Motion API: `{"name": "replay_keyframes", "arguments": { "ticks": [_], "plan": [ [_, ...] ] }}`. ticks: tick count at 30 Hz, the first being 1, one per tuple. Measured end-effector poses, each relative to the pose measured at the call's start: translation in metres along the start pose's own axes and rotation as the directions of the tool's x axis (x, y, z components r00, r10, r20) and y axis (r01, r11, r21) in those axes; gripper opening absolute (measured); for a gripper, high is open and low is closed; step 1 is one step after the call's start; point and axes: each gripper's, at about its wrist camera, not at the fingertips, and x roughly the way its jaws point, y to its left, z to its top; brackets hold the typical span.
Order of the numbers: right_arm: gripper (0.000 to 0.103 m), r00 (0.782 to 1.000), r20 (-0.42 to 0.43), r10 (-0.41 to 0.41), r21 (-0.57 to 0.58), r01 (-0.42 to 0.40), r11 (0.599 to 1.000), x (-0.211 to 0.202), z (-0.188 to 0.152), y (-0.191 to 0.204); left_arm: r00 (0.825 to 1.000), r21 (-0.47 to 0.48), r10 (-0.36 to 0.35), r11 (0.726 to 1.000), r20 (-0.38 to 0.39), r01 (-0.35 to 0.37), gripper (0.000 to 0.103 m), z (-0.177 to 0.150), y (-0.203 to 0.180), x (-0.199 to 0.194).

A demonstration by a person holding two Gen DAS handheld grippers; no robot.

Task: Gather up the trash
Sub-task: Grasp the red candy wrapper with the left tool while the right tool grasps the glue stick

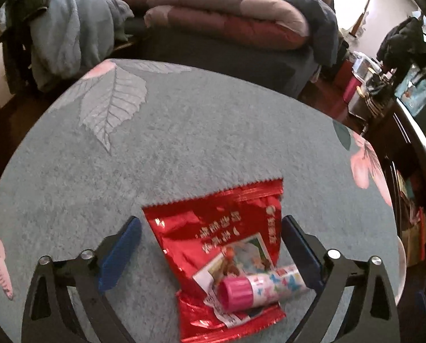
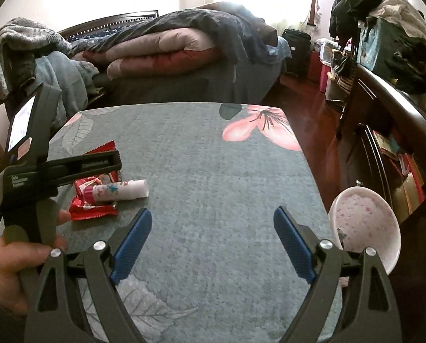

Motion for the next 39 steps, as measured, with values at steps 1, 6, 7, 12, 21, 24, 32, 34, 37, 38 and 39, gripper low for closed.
{"name": "replay_keyframes", "arguments": {
  "ticks": [1, 6, 7, 12, 21, 24, 32, 34, 37, 38, 39],
  "plan": [
    [0.088, 1.000, -0.004, 0.000, -0.003, 0.000, 1.000, 0.002, 0.001, 0.002, 1.000, 0.004, 0.013, 1.000, 0.005, -0.013, 0.077, 0.001, 0.001, 0.000],
    [0.088, 1.000, -0.014, 0.020, -0.026, -0.020, 0.999, 0.013, 0.006, 0.018, 1.000, 0.021, 0.000, 1.000, 0.004, 0.000, 0.039, 0.004, 0.009, -0.003],
    [0.088, 0.999, -0.018, 0.027, -0.031, -0.028, 0.999, 0.016, 0.007, 0.023, 1.000, 0.013, -0.014, 1.000, 0.002, 0.014, 0.034, 0.004, 0.013, -0.004],
    [0.088, 0.996, -0.040, 0.084, -0.061, -0.087, 0.994, 0.033, 0.017, 0.051, 0.998, -0.017, -0.069, 0.997, 0.016, 0.069, 0.016, 0.008, 0.034, -0.016],
    [0.089, 0.983, -0.133, 0.123, -0.061, -0.132, 0.989, 0.083, 0.044, 0.094, 0.997, -0.091, -0.078, 0.993, 0.024, 0.080, 0.013, 0.011, 0.085, -0.025],
    [0.092, 0.979, -0.166, 0.122, -0.046, -0.131, 0.990, 0.098, 0.050, 0.105, 0.996, -0.121, -0.088, 0.989, 0.031, 0.091, 0.013, 0.012, 0.101, -0.028],
    [0.091, 0.983, -0.180, 0.037, -0.081, -0.052, 0.995, 0.113, 0.053, 0.128, 0.992, -0.144, -0.112, 0.983, 0.051, 0.118, 0.013, 0.016, 0.123, -0.036],
    [0.088, 0.983, -0.178, 0.036, -0.084, -0.051, 0.995, 0.112, 0.052, 0.129, 0.992, -0.145, -0.113, 0.982, 0.054, 0.120, 0.013, 0.016, 0.127, -0.036],
    [0.088, 0.982, -0.178, 0.065, -0.070, -0.079, 0.994, 0.107, 0.050, 0.129, 0.992, -0.144, -0.106, 0.983, 0.063, 0.114, 0.013, 0.015, 0.129, -0.042],
    [0.088, 0.983, -0.172, 0.067, -0.069, -0.080, 0.994, 0.103, 0.049, 0.128, 0.992, -0.144, -0.103, 0.983, 0.067, 0.112, 0.013, 0.015, 0.130, -0.044],
    [0.088, 0.985, -0.161, 0.065, -0.072, -0.077, 0.994, 0.098, 0.048, 0.127, 0.992, -0.142, -0.102, 0.984, 0.071, 0.112, 0.013, 0.014, 0.130, -0.047]
  ]
}}
